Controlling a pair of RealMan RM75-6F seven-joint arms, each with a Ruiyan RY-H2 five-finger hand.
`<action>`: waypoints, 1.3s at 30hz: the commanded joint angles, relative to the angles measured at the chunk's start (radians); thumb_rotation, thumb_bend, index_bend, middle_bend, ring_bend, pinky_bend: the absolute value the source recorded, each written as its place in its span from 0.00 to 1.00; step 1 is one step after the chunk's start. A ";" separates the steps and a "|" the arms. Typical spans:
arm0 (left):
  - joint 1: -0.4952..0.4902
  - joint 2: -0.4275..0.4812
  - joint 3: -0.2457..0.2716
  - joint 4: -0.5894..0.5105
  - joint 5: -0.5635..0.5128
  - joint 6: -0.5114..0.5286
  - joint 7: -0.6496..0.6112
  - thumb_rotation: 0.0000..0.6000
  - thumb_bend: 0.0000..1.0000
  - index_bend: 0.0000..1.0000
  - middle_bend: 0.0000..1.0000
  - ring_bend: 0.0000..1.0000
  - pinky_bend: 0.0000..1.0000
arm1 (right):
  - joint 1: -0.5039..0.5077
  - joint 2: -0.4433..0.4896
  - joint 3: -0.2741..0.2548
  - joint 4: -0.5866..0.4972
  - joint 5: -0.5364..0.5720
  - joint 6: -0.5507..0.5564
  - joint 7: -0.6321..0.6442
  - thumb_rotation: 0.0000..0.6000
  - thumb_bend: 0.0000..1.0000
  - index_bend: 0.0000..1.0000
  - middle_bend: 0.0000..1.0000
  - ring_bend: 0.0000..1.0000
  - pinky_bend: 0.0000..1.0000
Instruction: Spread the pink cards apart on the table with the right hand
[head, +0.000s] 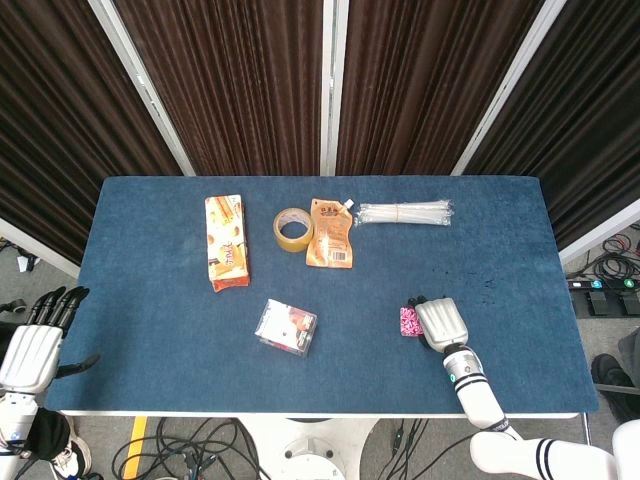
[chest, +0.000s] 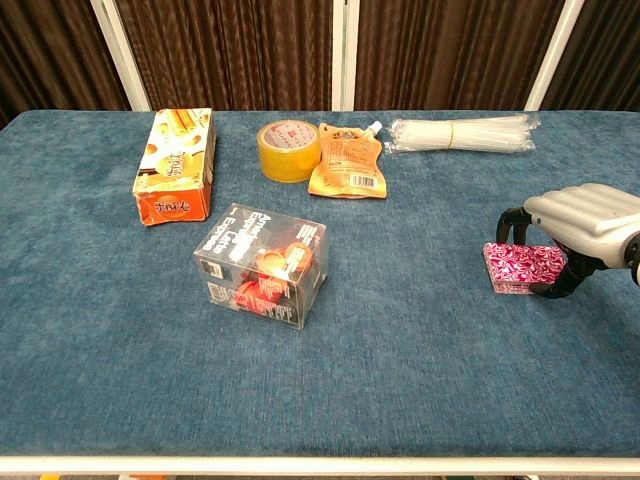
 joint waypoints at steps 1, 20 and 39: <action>0.000 0.001 0.001 -0.002 0.000 -0.002 -0.001 1.00 0.00 0.07 0.07 0.00 0.10 | -0.001 0.002 0.000 -0.002 0.000 0.001 0.000 1.00 0.21 0.33 0.36 0.76 0.85; 0.001 0.002 0.000 -0.001 -0.002 -0.001 -0.004 1.00 0.00 0.07 0.07 0.00 0.10 | 0.069 0.001 0.067 0.004 0.037 -0.041 -0.024 1.00 0.21 0.34 0.37 0.76 0.85; 0.006 0.000 -0.003 0.015 -0.010 0.000 -0.023 1.00 0.00 0.07 0.07 0.00 0.10 | 0.235 -0.155 0.133 0.231 0.166 -0.164 -0.072 1.00 0.21 0.34 0.36 0.76 0.85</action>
